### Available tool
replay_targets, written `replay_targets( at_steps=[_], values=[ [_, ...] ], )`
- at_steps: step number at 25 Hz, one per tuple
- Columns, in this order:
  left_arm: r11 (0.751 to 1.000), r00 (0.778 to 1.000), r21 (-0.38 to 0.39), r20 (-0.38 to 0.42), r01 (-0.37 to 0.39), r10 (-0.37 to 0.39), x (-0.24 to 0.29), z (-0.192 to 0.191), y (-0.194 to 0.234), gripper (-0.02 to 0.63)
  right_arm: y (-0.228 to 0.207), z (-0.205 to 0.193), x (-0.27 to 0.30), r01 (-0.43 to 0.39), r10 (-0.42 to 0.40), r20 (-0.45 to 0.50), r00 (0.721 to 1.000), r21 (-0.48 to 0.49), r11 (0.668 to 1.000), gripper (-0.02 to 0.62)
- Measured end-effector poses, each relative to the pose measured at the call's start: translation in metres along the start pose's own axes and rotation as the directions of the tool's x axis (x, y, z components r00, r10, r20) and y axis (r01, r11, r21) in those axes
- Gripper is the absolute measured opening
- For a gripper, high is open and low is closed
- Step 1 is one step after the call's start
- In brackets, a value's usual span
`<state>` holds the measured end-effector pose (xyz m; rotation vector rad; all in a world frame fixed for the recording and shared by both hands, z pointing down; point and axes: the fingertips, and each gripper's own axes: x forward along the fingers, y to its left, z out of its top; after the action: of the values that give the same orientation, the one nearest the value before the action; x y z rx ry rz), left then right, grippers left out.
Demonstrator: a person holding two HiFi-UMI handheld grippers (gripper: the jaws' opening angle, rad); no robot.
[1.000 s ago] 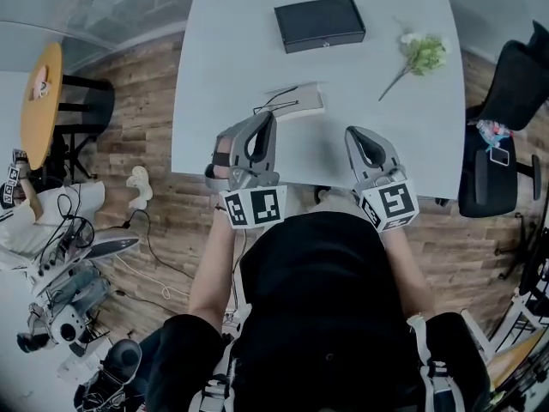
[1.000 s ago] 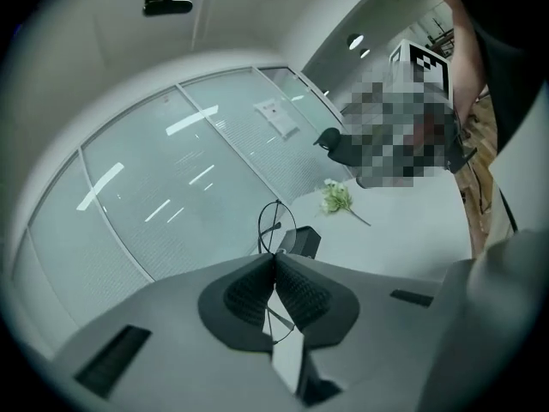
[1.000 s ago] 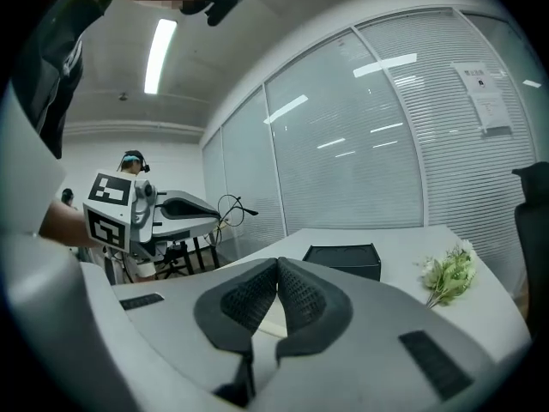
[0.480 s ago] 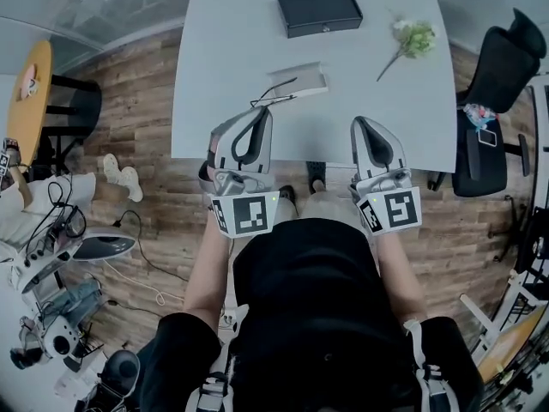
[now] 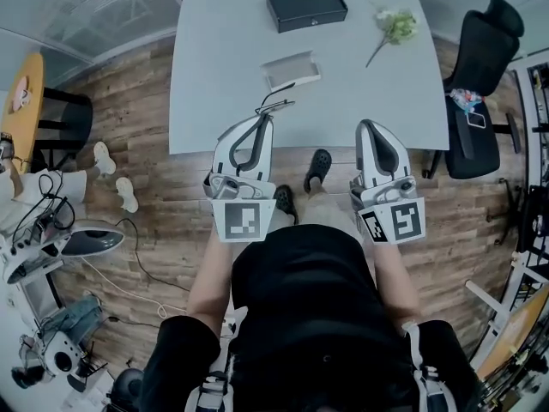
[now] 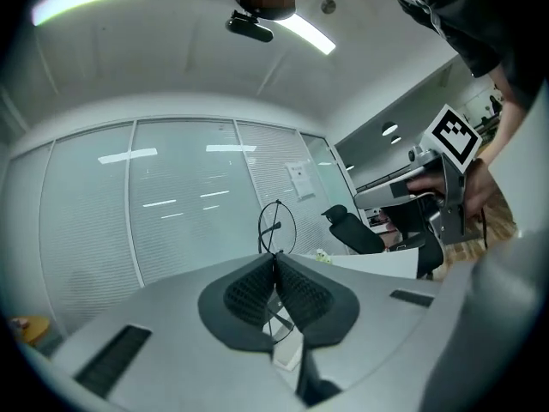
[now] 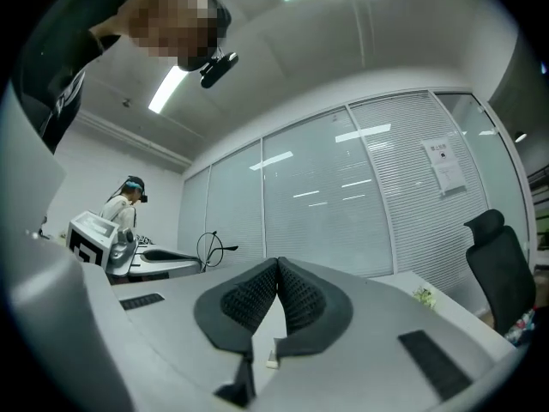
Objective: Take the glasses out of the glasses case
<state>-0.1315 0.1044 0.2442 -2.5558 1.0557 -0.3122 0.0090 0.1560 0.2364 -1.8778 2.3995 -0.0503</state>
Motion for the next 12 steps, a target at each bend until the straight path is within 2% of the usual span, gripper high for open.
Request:
replay_targets(
  at_steps=[4, 7, 9, 11, 12],
  values=[
    [0.999, 1.0, -0.034, 0.02, 0.017, -0.016, -0.015, 0.003, 0.0, 0.028, 0.01, 0.005, -0.007, -0.021, 0.021, -0.01, 1.0, 0.014, 1.0, 0.015],
    [0.99, 0.999, -0.14, 0.04, 0.017, -0.012, -0.031, 0.002, 0.004, 0.028, 0.024, 0.013, -0.011, -0.063, 0.063, 0.005, 0.998, 0.025, 0.998, 0.015],
    [0.985, 0.999, -0.17, 0.049, 0.008, 0.0, -0.039, 0.001, 0.006, 0.028, 0.033, 0.015, -0.014, -0.091, 0.091, 0.0, 0.996, 0.026, 0.995, 0.015],
    [0.955, 0.995, -0.294, 0.081, -0.037, 0.063, -0.044, 0.004, 0.011, 0.028, 0.041, 0.012, -0.014, -0.113, 0.113, -0.031, 0.993, 0.009, 0.994, 0.014],
    [0.944, 0.993, -0.325, 0.086, -0.048, 0.08, -0.046, 0.005, 0.012, 0.028, 0.044, 0.01, -0.014, -0.121, 0.121, -0.052, 0.991, 0.001, 0.993, 0.014]
  ],
)
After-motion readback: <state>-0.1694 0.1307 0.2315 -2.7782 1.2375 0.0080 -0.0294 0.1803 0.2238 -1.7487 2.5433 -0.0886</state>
